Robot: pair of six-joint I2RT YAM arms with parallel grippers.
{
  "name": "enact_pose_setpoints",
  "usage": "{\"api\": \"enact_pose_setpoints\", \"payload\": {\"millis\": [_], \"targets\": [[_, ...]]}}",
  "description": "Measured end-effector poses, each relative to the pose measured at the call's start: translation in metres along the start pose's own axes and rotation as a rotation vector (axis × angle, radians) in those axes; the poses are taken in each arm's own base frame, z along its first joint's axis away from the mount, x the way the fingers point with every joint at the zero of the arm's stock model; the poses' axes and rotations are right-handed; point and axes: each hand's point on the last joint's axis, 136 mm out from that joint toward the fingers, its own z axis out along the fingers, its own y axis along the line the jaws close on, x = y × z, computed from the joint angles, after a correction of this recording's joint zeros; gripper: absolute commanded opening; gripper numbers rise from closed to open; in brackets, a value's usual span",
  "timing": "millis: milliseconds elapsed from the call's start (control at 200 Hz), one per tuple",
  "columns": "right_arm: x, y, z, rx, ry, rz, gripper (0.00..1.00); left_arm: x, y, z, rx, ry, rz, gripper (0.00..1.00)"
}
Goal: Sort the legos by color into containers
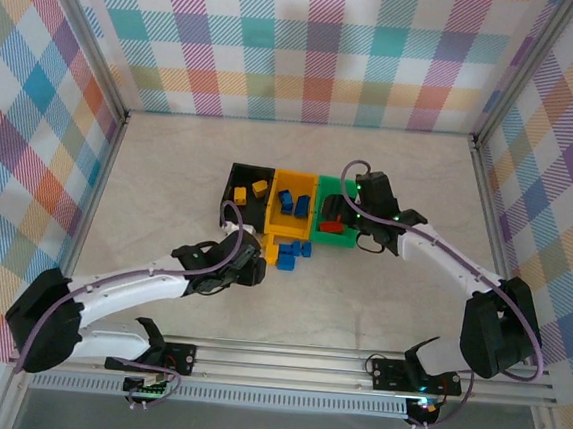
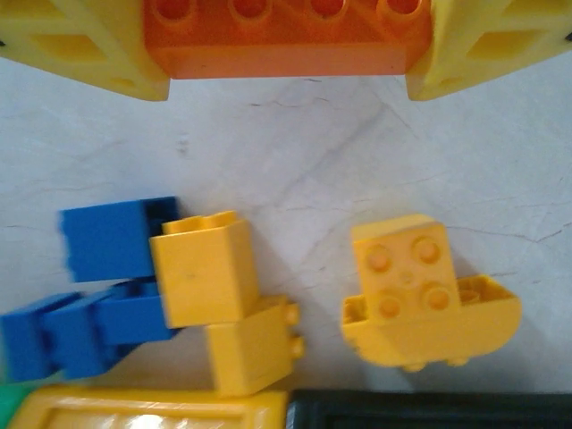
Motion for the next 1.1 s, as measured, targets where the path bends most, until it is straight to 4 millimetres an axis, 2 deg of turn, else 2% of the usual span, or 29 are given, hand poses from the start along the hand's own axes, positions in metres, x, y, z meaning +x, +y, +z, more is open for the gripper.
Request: {"api": "enact_pose_setpoints", "payload": {"millis": [115,185,255,390,550,705,840,985,1100], "targets": [[0.010,-0.011,-0.001,0.029,0.003,0.012,0.88,-0.022,-0.020,-0.013,0.052,-0.025,-0.010,0.56],[0.015,-0.018,-0.005,0.048,-0.002,0.026,0.88,-0.044,-0.041,-0.016,0.091,-0.043,-0.015,0.55],[0.019,-0.026,-0.011,0.064,-0.011,0.040,0.88,-0.066,-0.065,-0.011,0.122,-0.053,-0.012,0.54],[0.027,-0.044,-0.026,0.104,-0.031,0.069,0.89,-0.102,-0.114,0.017,0.168,-0.064,0.011,0.53],[0.033,-0.063,-0.045,0.138,-0.065,0.100,0.90,-0.126,-0.154,0.064,0.170,-0.046,0.041,0.53],[0.033,-0.070,-0.064,0.141,-0.112,0.110,0.90,-0.135,-0.172,0.099,0.156,-0.031,0.061,0.54],[0.031,-0.071,-0.078,0.130,-0.148,0.115,0.91,-0.142,-0.181,0.110,0.157,-0.032,0.064,0.57],[0.032,-0.072,-0.086,0.121,-0.168,0.119,0.91,-0.147,-0.187,0.116,0.161,-0.038,0.060,0.78],[0.032,-0.072,-0.090,0.116,-0.175,0.123,0.91,-0.152,-0.190,0.115,0.165,-0.049,0.046,0.83]]}}
